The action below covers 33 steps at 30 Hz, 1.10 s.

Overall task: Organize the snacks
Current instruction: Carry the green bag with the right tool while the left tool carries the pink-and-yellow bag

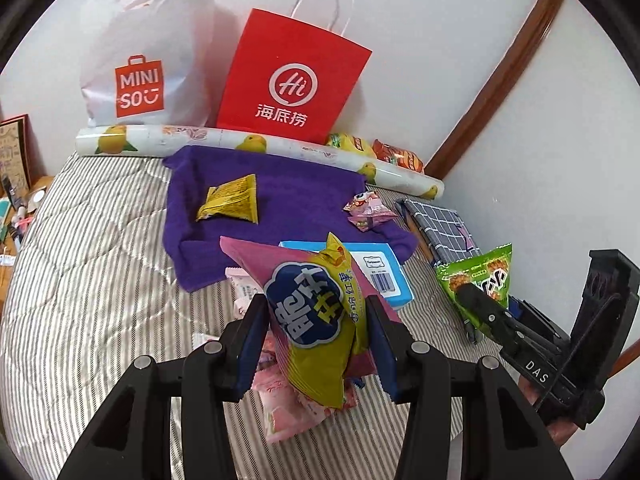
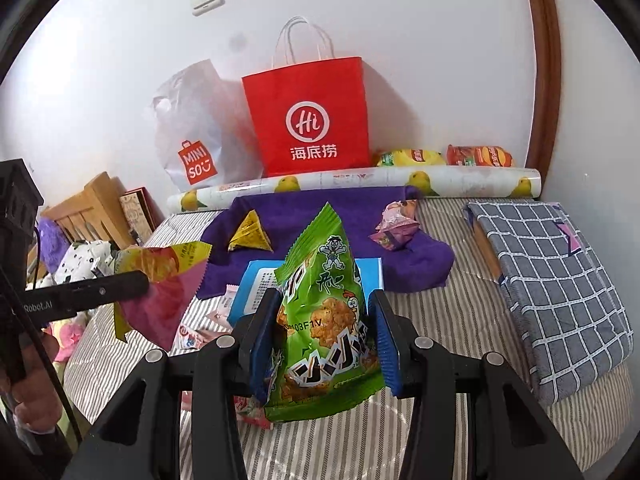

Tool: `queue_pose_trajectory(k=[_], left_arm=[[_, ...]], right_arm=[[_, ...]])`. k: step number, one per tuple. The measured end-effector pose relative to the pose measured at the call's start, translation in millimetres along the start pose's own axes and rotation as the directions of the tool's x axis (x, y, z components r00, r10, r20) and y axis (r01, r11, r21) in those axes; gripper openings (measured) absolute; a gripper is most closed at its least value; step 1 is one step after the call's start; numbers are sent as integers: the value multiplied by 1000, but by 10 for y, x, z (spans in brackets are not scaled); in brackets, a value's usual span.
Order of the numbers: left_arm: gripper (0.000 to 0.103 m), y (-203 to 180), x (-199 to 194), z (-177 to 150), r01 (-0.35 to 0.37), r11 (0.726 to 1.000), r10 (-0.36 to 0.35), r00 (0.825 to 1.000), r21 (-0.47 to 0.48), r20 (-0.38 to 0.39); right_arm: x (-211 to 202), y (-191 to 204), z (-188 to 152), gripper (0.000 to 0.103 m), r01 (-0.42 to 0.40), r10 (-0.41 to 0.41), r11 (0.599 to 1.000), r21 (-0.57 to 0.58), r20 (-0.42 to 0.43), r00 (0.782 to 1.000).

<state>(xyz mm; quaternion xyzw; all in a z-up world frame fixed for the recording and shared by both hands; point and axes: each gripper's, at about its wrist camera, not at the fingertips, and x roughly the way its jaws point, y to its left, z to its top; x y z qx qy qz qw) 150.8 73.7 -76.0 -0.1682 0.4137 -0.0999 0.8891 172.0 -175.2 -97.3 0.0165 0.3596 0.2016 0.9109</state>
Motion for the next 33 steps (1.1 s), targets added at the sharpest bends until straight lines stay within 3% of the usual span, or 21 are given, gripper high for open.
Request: queue_pose_trajectory(k=[33], left_arm=[[46, 178, 338, 626, -29, 999, 31, 998, -33, 48]], right_arm=[[463, -305, 582, 45, 24, -25, 999, 36, 39, 999]])
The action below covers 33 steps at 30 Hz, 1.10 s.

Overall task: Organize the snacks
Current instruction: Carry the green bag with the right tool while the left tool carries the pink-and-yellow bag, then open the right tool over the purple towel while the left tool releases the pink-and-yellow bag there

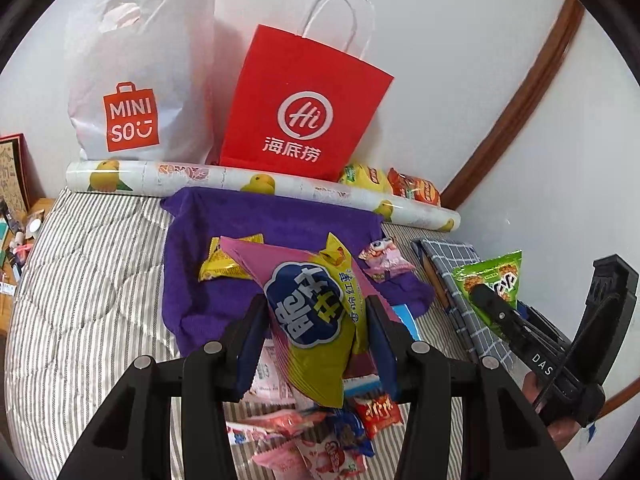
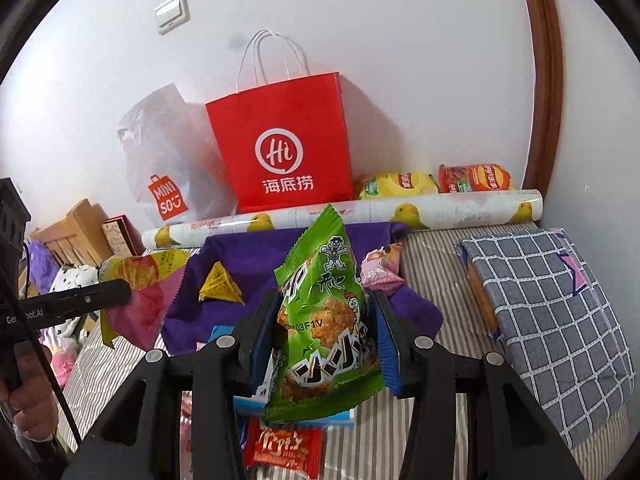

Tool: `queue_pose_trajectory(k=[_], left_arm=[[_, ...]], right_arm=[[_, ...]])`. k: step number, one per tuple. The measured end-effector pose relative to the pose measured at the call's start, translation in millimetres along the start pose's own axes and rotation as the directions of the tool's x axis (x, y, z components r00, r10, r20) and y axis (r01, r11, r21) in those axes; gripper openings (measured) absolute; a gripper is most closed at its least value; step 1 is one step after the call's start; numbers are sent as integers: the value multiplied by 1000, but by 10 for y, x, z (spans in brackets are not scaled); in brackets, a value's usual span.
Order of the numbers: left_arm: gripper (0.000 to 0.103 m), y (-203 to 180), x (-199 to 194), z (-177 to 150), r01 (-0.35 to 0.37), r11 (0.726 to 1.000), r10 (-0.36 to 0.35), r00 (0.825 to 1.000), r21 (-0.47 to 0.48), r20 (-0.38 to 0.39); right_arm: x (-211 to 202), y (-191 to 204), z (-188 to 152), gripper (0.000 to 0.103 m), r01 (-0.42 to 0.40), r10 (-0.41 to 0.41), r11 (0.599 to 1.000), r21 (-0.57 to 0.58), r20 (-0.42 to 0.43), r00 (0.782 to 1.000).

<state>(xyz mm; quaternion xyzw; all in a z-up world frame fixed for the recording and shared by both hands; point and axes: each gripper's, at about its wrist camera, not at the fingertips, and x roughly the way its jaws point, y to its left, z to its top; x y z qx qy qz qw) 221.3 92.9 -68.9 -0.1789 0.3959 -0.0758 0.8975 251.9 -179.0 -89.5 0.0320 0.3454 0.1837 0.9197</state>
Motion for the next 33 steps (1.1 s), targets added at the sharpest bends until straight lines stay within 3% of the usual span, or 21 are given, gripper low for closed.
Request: queue_pose_trajectory(k=[14, 22, 33], left_arm=[[46, 212, 261, 255, -33, 999, 33, 999, -25, 3], [46, 358, 470, 405, -56, 997, 56, 998, -51, 1], [46, 456, 970, 359, -73, 996, 71, 996, -42, -48]], right_arm=[[389, -129, 243, 45, 1, -1, 1000, 12, 2, 1000], [755, -185, 382, 45, -42, 43, 998, 38, -25, 999], [1474, -208, 169, 45, -71, 74, 997, 20, -182, 981]])
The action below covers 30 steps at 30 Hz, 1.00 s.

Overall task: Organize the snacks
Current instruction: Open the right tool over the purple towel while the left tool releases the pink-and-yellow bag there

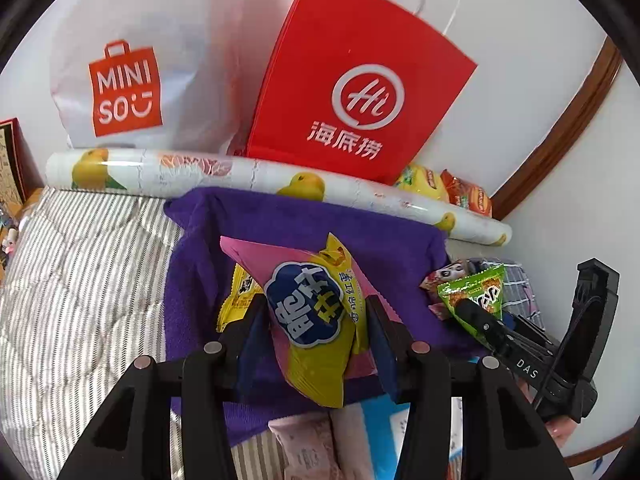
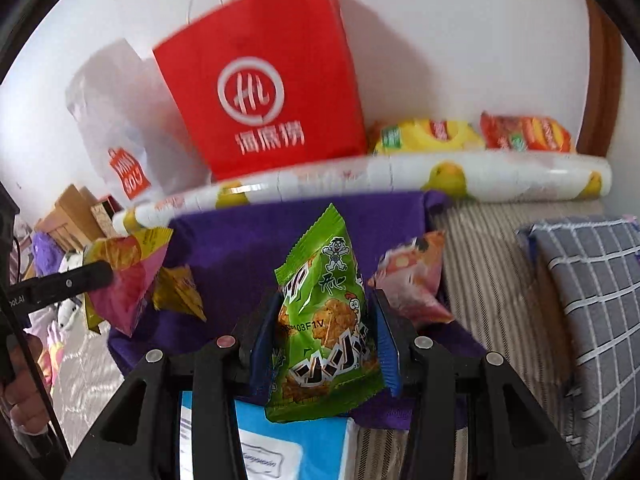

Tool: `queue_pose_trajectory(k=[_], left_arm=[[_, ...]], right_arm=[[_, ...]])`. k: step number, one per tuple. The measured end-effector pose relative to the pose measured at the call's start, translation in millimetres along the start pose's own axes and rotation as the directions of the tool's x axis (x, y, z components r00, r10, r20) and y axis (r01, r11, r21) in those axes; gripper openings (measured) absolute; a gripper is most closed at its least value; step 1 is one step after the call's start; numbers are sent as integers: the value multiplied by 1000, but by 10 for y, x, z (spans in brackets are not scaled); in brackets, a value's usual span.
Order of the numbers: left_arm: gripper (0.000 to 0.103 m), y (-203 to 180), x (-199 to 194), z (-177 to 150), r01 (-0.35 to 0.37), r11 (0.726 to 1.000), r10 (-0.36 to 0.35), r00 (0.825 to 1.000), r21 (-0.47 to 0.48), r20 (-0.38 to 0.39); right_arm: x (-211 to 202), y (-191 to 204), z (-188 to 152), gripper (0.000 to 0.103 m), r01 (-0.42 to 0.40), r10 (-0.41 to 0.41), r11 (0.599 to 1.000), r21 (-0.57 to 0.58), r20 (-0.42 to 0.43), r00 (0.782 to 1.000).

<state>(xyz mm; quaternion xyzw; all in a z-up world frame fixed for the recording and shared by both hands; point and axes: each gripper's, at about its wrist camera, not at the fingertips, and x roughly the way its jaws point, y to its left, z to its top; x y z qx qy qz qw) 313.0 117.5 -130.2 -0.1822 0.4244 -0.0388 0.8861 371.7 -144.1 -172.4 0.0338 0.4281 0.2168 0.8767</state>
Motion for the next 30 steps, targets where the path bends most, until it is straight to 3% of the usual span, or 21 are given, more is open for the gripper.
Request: queue_pose_trajectory(k=[5, 11, 17, 23, 26, 30], left_arm=[[46, 75, 181, -39, 23, 999, -24, 1000, -27, -20], [46, 84, 265, -41, 6, 999, -6, 1000, -34, -16], [46, 128, 301, -48, 17, 999, -18, 1000, -50, -24], [47, 138, 323, -57, 23, 999, -25, 999, -49, -36], [48, 135, 349, -67, 29, 998, -31, 998, -47, -51], [57, 152, 359, -74, 40, 997, -44, 997, -61, -70]], right_arm=[[111, -48, -22, 45, 44, -44, 999, -11, -11, 999], [159, -191, -15, 45, 12, -10, 999, 51, -24, 1000], [178, -111, -19, 45, 59, -59, 998, 0, -20, 998], [165, -130, -16, 46, 53, -53, 999, 5, -23, 998], [151, -117, -19, 49, 51, -51, 999, 0, -27, 998], [94, -43, -23, 57, 80, -79, 996, -41, 11, 997]])
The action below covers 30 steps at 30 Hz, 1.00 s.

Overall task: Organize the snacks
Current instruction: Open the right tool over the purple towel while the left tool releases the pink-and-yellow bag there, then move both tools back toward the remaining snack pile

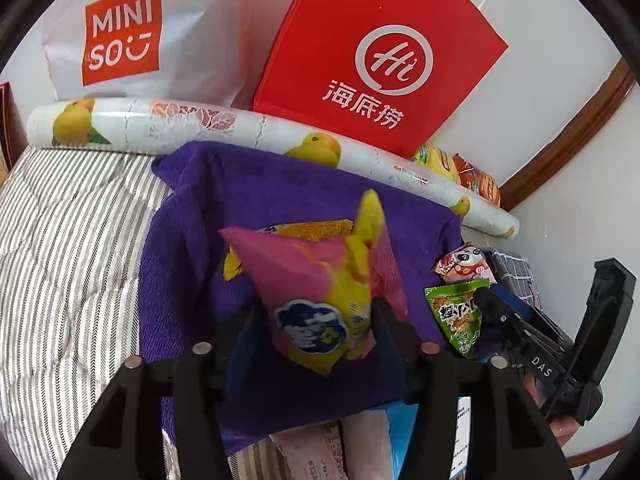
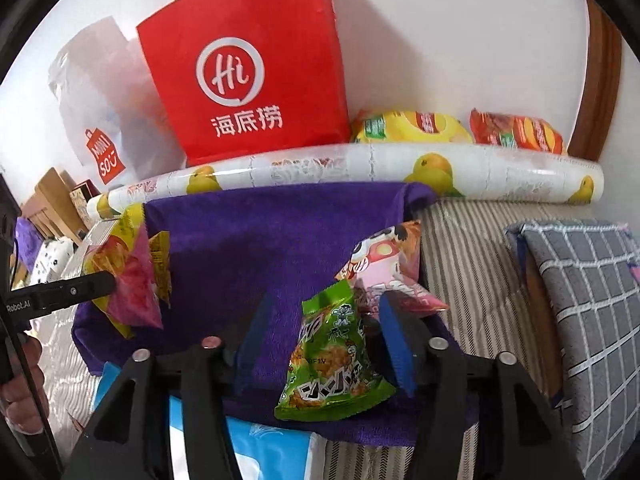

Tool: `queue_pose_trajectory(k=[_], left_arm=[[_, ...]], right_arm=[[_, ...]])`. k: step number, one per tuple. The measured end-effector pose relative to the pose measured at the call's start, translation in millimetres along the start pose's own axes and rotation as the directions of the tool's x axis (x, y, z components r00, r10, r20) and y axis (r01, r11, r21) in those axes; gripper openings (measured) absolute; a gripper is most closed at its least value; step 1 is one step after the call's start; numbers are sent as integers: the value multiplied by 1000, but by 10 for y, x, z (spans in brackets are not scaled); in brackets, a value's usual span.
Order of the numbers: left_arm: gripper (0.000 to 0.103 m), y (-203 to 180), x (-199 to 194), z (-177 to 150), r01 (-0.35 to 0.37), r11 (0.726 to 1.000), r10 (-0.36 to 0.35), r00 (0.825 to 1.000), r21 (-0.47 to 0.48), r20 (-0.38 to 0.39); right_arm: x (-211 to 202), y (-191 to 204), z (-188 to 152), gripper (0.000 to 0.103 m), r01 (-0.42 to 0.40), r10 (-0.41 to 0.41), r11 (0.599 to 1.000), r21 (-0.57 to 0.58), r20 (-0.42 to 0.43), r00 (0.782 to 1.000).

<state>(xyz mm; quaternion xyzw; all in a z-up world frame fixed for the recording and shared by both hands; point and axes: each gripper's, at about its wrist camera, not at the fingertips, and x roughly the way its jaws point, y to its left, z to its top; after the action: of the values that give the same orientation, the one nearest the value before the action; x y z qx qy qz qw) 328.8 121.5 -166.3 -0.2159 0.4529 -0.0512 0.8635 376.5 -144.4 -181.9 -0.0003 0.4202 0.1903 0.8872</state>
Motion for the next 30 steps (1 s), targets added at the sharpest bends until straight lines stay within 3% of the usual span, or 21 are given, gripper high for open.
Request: queue_pose_trajectory(k=[4, 8, 12, 14, 16, 30], left_arm=[[66, -1, -88, 6, 21, 1000, -21, 1000, 0, 21], [68, -21, -206, 4, -12, 1000, 11, 998, 21, 59], [68, 20, -322, 51, 21, 1000, -21, 999, -3, 45], [69, 50, -448, 32, 7, 1000, -7, 996, -7, 93], [69, 73, -519, 3, -19, 1000, 20, 996, -17, 92], [69, 101, -1138, -492, -43, 999, 41, 991, 17, 125]], right_arm=[[-94, 26, 7, 59, -14, 14, 1000, -11, 42, 999], [-214, 32, -5, 59, -20, 21, 1000, -5, 77, 997], [-361, 47, 20, 59, -63, 63, 998, 13, 64, 996], [-467, 61, 36, 59, -22, 21, 1000, 14, 67, 998], [-574, 78, -2, 59, 19, -20, 1000, 13, 82, 996], [-1179, 353, -759, 59, 10, -10, 999, 32, 15, 1000]])
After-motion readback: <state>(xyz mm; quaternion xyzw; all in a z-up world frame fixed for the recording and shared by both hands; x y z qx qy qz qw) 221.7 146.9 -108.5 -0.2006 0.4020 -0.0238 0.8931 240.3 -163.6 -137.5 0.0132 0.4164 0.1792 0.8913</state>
